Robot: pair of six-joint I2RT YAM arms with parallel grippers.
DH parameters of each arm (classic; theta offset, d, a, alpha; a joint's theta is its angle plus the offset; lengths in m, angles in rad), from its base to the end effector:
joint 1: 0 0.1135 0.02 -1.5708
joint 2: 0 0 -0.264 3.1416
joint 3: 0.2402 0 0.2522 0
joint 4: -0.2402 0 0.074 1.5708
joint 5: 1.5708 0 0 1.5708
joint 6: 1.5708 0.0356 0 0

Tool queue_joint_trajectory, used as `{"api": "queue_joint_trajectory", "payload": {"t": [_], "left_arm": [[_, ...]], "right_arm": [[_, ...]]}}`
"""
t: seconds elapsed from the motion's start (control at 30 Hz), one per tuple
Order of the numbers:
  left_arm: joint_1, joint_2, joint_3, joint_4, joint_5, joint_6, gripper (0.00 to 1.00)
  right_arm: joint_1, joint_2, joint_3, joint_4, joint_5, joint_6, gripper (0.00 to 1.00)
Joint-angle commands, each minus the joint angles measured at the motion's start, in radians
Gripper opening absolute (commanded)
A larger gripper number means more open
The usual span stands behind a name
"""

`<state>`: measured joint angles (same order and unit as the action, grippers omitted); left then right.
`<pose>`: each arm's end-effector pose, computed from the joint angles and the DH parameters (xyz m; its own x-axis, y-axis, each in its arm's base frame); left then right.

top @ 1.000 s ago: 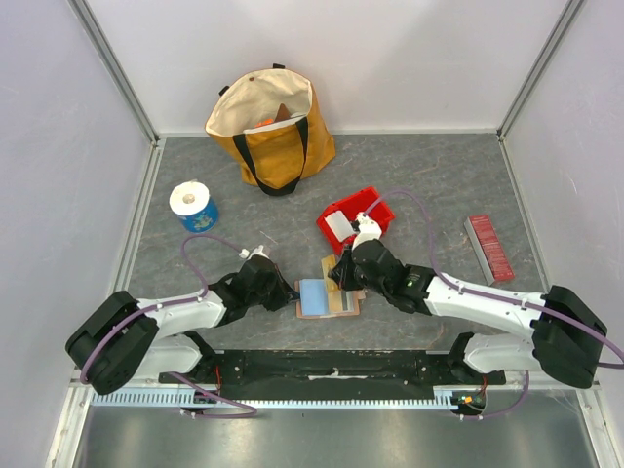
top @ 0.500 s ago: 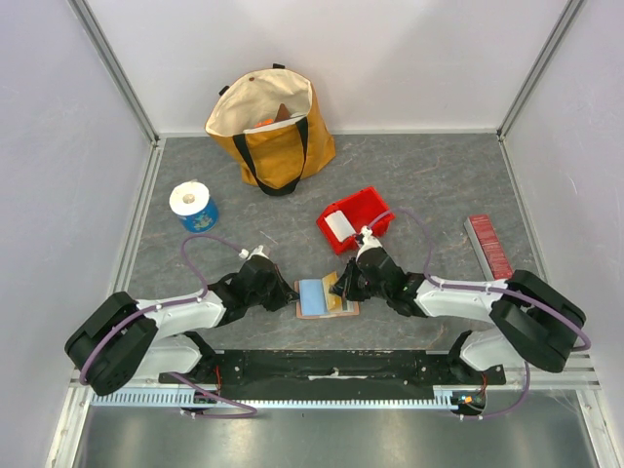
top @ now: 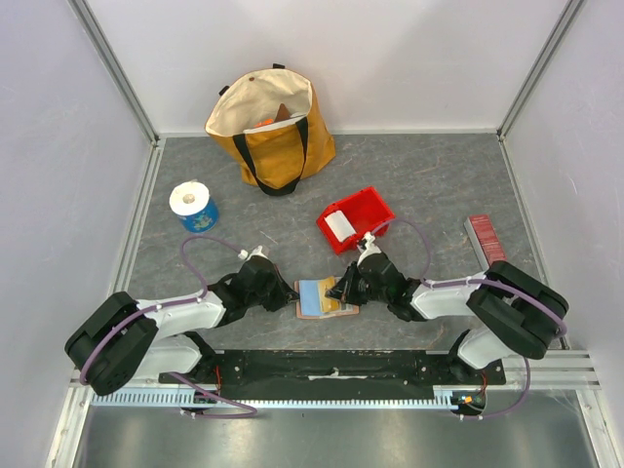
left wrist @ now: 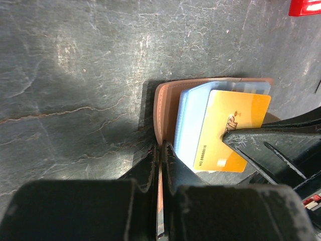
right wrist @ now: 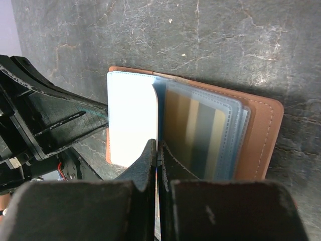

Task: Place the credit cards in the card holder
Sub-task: Insert the credit card into the card holder.

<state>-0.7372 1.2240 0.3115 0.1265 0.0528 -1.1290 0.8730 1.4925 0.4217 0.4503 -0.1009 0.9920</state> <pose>0.1505 -0.1392 0.1272 -0.8558 -0.4423 -0.2684 -0.1747 0.7353 -0.6548 0.1633 0.2004 0.1269 -0.8866 0.2389 -0.3960 -0.1331 0.6883 0.7131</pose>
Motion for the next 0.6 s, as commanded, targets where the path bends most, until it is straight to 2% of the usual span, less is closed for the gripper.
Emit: {"api": "queue_joint_trajectory", "payload": {"t": [0.0, 0.33, 0.57], "left_arm": [[-0.005, 0.012, -0.026, 0.007, -0.013, -0.041, 0.02], [-0.004, 0.0, -0.052, 0.027, -0.011, -0.063, 0.02], [-0.004, 0.011, -0.048, 0.03, -0.008, -0.055, 0.02]], "right_arm": [[0.0, 0.037, -0.047, 0.082, -0.002, 0.053, 0.0], [-0.012, -0.081, -0.109, 0.021, 0.095, 0.057, 0.0], [-0.016, -0.031, -0.101, 0.057, 0.07, 0.046, 0.0]]}}
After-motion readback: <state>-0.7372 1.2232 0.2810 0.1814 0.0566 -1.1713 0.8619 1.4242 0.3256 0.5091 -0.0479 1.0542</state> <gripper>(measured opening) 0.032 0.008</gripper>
